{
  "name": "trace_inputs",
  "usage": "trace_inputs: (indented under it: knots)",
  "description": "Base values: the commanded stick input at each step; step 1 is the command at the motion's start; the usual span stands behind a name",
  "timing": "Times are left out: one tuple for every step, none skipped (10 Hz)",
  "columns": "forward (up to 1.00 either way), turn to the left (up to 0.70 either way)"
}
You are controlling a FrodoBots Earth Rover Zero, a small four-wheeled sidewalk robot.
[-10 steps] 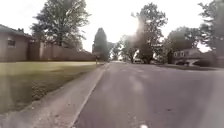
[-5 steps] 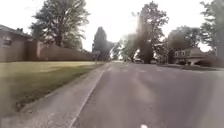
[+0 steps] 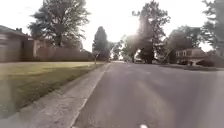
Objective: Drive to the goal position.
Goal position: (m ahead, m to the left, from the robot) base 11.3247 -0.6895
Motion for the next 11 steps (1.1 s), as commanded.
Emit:
trace_inputs:
  knots:
    - [1.00, 0.00]
    - [1.00, 0.00]
    - [1.00, 0.00]
    - [1.00, -0.26]
    - [1.00, -0.20]
    - [1.00, 0.00]
    - [1.00, 0.00]
    - [1.00, -0.01]
    - [1.00, -0.20]
    - [1.00, -0.27]
    - [1.00, -0.11]
